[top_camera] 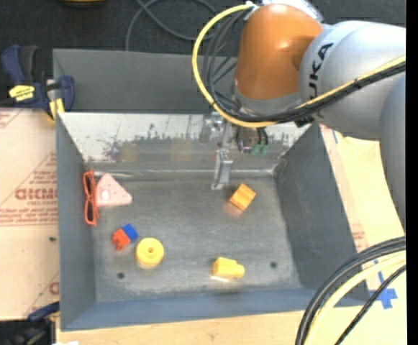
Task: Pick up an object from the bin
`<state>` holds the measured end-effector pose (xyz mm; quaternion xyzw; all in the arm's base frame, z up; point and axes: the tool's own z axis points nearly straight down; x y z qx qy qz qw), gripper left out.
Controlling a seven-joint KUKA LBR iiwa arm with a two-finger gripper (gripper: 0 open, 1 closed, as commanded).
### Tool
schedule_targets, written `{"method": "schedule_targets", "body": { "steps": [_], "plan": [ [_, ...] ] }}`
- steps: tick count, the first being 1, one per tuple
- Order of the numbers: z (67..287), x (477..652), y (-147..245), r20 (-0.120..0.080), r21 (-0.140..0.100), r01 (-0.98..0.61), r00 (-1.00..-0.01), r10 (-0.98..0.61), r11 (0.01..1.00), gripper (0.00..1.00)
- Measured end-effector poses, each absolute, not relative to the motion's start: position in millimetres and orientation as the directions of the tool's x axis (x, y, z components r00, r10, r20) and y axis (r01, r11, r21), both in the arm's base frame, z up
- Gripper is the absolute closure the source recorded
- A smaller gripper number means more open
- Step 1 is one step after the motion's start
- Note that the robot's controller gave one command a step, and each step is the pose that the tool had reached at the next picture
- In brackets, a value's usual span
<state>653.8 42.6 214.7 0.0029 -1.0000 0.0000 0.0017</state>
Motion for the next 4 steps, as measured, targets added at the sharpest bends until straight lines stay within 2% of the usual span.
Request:
{"method": "schedule_targets", "body": {
  "steps": [1,2,3,4],
  "plan": [
    [220,655.1,42,-0.005,0.001,-0.005,-1.000,-0.005,1.000,0.00],
    [157,650.4,-36,0.002,-0.003,0.064,-0.998,0.064,0.998,0.00],
    [161,648.4,-32,-0.002,-0.001,0.041,-0.999,0.041,0.999,0.00],
    [129,638.5,-60,-0.004,-0.002,-0.253,-0.968,-0.253,0.968,0.00]
  ]
}}
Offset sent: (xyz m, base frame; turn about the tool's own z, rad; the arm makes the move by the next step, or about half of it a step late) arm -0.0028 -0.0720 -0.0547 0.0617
